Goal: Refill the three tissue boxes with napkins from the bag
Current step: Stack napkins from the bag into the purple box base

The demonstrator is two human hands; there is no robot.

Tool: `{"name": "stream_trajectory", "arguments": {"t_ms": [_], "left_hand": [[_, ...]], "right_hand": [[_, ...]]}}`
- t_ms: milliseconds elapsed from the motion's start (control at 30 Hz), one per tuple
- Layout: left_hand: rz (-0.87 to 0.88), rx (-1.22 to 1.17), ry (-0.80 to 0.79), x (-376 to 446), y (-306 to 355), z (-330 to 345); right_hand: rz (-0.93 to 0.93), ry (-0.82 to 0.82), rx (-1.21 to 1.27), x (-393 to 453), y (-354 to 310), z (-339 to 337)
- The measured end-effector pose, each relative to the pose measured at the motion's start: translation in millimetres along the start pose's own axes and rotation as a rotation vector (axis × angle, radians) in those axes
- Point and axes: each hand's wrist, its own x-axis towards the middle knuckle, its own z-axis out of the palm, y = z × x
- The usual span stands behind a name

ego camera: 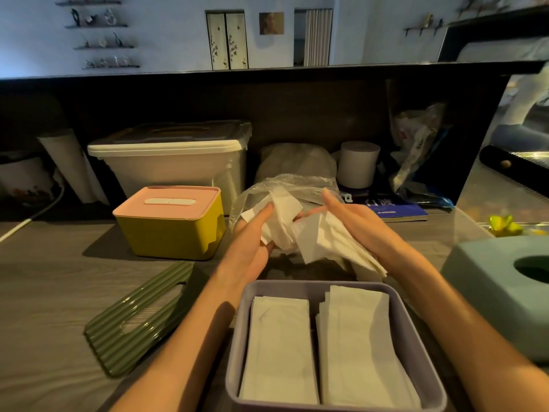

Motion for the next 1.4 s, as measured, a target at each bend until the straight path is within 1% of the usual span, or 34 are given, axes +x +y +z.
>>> {"name": "stream_trajectory", "arguments": {"t_ms": [100,233,300,433,500,567,633,733,800,900,967,1033,1133,1267,1400], "left_hand": [[0.012,0.001,-0.02,0.5,-1.6,1.2],[0.079,0.151,0.012,1.5,-9.5,0.1],[0.122,0.212,0.049,1.4,-11.3,1.2],[0.15,0.19,0.066,1.6,-14.6,2.9],[0.154,0.164,0.04,2.0,-13.0,3.0],[0.144,0.138,-0.027,2.3,-8.5,1.7],[0.124,0.166,-0.097,1.7,-4.9,-0.3],[0.109,0.244,-0.101,1.2,-5.6,-1.6],[0.085,0.2,-0.115,1.2,-3.3,-2.8],[-0.002,0.094,-0.188,0.8,3.1,-5.9],[-0.033,0.096,-0.185,1.8,4.0,-7.0],[-0.047,0.072,-0.162,2.1,4.4,-6.4],[-0.09,-0.016,-0.12,-1.4,9.8,-7.0],[-0.045,0.1,-0.118,-2.0,6.5,-9.7],[-0.039,0.097,-0.133,-3.5,6.5,-5.9]], "right_hand": [[-0.082,-0.044,-0.147,0.6,3.2,2.6],[-0.199,-0.054,-0.342,-0.6,7.2,12.9],[-0.228,-0.051,-0.368,-0.2,12.3,19.0],[-0.297,0.021,-0.391,3.1,18.6,26.8],[-0.305,0.066,-0.352,4.9,19.7,24.0],[-0.31,0.092,-0.317,6.7,20.9,18.3],[-0.307,0.101,-0.263,7.7,20.6,12.3],[-0.268,0.064,-0.217,8.8,19.6,8.6],[-0.203,0.033,-0.191,8.2,18.0,6.9],[-0.095,-0.021,-0.133,7.7,17.5,2.3],[-0.05,-0.044,-0.112,7.8,17.5,1.1],[-0.033,-0.059,-0.142,9.7,19.1,2.0],[-0.001,-0.067,-0.147,10.3,20.1,3.1],[0.03,-0.087,-0.102,9.4,19.4,2.1],[0.039,-0.085,-0.12,8.3,18.5,3.3]]}}
